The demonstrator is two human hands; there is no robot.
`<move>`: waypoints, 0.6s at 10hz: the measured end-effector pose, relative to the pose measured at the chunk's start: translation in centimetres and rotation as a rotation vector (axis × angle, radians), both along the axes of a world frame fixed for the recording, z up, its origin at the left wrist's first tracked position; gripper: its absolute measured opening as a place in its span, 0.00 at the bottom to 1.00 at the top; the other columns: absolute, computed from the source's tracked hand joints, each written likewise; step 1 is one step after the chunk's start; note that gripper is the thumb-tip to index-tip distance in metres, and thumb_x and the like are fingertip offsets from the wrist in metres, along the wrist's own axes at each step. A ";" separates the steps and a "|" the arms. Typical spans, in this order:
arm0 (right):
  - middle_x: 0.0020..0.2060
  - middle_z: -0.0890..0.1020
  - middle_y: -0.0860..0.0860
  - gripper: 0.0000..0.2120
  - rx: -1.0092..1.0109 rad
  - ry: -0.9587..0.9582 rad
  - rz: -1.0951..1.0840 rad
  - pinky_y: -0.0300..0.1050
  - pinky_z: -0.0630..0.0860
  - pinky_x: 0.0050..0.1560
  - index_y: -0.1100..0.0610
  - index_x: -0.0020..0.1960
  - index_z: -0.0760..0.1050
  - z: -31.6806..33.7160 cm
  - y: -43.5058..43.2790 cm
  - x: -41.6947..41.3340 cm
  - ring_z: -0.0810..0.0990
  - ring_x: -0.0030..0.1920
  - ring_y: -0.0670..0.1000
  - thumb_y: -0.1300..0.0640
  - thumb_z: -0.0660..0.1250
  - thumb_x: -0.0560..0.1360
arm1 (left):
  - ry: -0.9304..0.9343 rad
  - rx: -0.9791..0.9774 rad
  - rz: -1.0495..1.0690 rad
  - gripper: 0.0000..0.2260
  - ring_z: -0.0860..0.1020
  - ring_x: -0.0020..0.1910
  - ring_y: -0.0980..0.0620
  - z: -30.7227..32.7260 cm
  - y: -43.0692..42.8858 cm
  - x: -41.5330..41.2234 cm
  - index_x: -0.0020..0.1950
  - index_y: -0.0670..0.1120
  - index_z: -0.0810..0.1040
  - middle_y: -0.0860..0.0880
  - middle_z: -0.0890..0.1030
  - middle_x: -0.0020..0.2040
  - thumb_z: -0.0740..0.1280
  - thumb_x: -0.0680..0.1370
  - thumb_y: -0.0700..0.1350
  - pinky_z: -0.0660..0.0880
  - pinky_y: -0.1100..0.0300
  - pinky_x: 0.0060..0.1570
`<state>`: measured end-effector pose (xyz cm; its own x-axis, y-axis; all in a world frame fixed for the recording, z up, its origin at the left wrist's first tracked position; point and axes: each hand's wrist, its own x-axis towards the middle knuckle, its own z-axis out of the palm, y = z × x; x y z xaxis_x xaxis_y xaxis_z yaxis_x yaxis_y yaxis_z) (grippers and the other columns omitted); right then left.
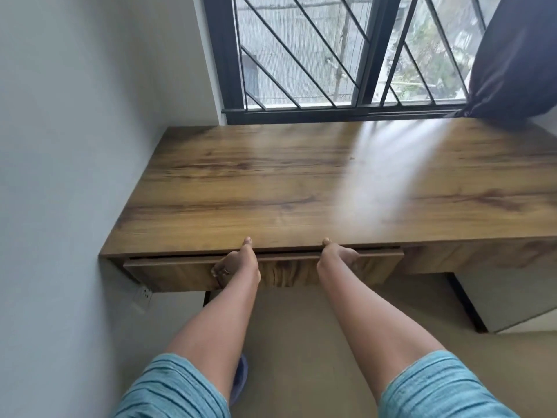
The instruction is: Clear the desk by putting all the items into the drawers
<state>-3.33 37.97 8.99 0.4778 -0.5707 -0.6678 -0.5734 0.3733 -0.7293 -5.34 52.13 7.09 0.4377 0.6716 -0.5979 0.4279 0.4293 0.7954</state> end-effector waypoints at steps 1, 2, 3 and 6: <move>0.65 0.72 0.60 0.26 -0.037 -0.003 0.103 0.48 0.70 0.62 0.67 0.67 0.64 0.3 -0.3 -0.6 0.74 0.63 0.59 0.60 0.70 0.74 | 0.006 0.016 -0.008 0.46 0.58 0.76 0.45 0.2 -0.3 -0.2 0.75 0.34 0.35 0.40 0.56 0.77 0.67 0.77 0.51 0.61 0.56 0.70; 0.63 0.74 0.63 0.24 -0.062 0.010 0.183 0.47 0.74 0.57 0.68 0.64 0.69 0.4 -1.0 -0.6 0.76 0.61 0.61 0.59 0.72 0.73 | 0.038 0.040 -0.009 0.49 0.50 0.78 0.47 0.2 -0.3 -0.5 0.75 0.34 0.36 0.41 0.47 0.78 0.69 0.75 0.53 0.55 0.56 0.74; 0.61 0.75 0.63 0.23 -0.081 0.038 0.274 0.45 0.77 0.50 0.68 0.63 0.69 1.0 -2.0 -0.1 0.78 0.59 0.59 0.59 0.71 0.73 | 0.100 0.073 -0.015 0.52 0.61 0.75 0.42 -0.6 -0.2 -0.6 0.76 0.35 0.39 0.40 0.55 0.77 0.70 0.72 0.59 0.63 0.50 0.72; 0.66 0.70 0.57 0.20 0.079 0.022 0.503 0.49 0.76 0.56 0.63 0.68 0.64 0.3 -6.7 3.0 0.74 0.62 0.59 0.60 0.62 0.78 | 0.110 0.257 0.065 0.33 0.66 0.71 0.40 1.6 -5.6 0.9 0.77 0.37 0.40 0.37 0.57 0.76 0.58 0.79 0.39 0.71 0.49 0.66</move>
